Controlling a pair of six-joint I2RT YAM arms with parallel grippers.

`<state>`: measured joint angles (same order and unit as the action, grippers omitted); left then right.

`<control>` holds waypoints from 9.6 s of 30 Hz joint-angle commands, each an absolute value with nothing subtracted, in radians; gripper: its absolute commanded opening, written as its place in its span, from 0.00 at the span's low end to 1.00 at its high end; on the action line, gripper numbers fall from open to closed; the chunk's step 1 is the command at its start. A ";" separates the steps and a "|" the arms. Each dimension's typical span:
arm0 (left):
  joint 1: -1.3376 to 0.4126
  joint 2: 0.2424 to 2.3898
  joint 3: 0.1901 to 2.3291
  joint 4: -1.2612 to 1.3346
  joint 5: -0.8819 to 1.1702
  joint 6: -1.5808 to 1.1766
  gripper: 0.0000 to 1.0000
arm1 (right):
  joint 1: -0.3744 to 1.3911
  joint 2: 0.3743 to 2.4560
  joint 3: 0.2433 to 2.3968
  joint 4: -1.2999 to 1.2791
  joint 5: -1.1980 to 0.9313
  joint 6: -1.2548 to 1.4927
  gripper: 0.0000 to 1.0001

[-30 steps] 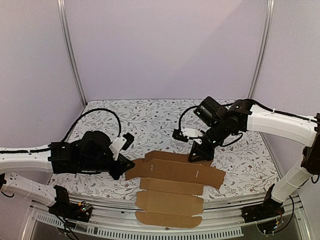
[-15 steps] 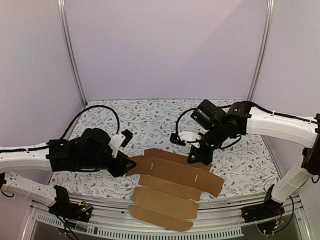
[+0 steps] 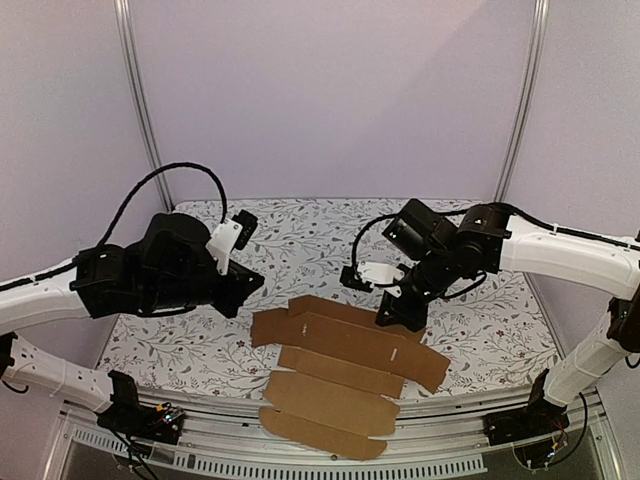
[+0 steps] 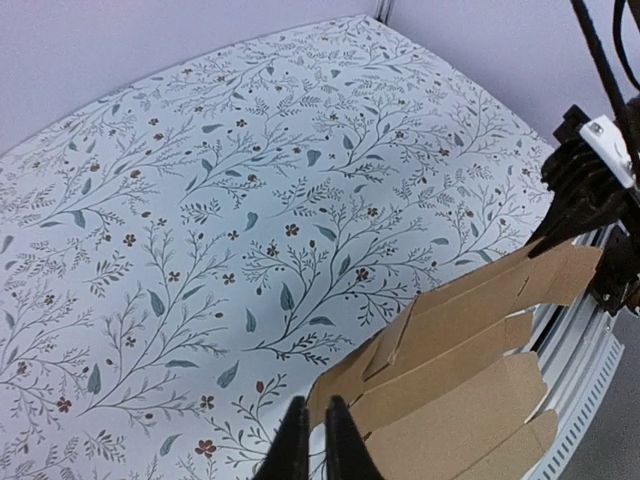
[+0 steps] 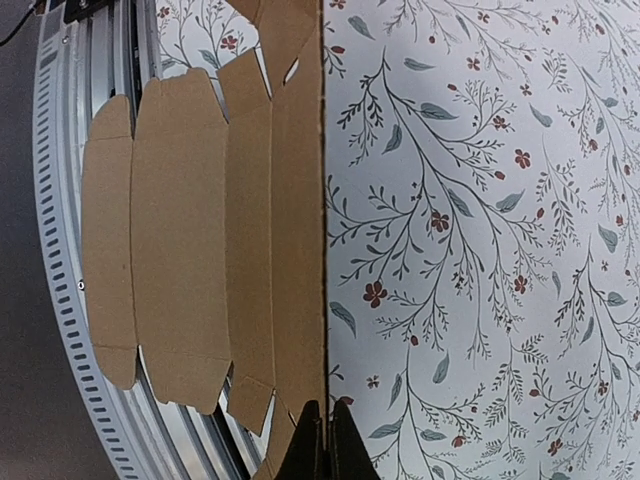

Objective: Fold the paper box

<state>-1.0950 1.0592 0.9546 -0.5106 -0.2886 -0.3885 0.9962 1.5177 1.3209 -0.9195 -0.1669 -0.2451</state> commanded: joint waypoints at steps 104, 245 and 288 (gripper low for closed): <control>-1.094 1.280 0.708 -0.368 -0.450 -0.630 0.00 | 1.005 1.492 1.315 -0.758 -0.263 -0.010 0.01; -0.591 1.289 0.357 0.419 0.370 -0.540 0.00 | 1.405 1.746 0.926 0.081 0.929 -0.670 0.00; -0.788 1.007 0.190 0.295 0.245 -0.613 0.00 | 1.458 1.841 0.971 0.135 1.010 -0.722 0.00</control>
